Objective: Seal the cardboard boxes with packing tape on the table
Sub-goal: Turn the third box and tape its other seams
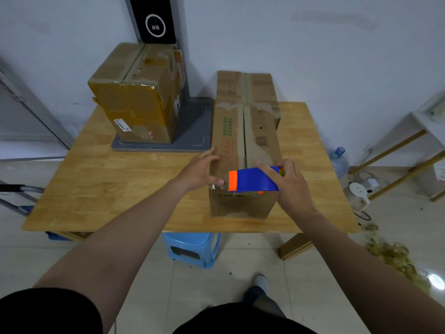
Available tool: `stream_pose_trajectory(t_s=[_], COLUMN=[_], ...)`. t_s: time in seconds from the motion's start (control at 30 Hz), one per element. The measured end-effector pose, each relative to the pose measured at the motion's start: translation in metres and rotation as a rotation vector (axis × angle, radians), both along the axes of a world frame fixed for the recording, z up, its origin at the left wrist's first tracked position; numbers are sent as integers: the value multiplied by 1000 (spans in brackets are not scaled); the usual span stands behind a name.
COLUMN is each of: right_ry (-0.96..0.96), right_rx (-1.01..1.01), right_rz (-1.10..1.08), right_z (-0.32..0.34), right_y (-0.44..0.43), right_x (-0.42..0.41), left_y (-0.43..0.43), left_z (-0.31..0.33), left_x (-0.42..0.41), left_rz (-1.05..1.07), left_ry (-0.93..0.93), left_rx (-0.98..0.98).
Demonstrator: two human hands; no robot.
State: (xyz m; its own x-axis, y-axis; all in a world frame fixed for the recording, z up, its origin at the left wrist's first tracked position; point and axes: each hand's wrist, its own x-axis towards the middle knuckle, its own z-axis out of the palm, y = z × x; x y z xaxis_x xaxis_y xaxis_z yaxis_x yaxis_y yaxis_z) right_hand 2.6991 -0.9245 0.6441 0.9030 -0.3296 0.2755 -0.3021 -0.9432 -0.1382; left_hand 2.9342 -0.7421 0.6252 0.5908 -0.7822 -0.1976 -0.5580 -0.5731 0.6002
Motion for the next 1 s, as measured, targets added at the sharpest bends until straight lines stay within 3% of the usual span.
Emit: stream_pose_trajectory(t_s=[0.17, 0.3, 0.53, 0.77, 1.0], right_ry=[2, 30, 115, 135, 90], right_rx=[-3, 18, 37, 26, 23], right_rz=[-9, -12, 31, 93, -16], right_z=[-3, -2, 7, 22, 15], right_y=[0, 1, -3, -18, -52], right_x=[0, 1, -4, -12, -43], left_y=[-14, -11, -7, -8, -8], left_z=[4, -5, -9, -4, -4], left_x=[-16, -20, -3, 0, 4], left_rz=[93, 135, -89, -91, -55], left_ry=[190, 156, 198, 176, 203], left_rx=[-44, -79, -50, 26, 19])
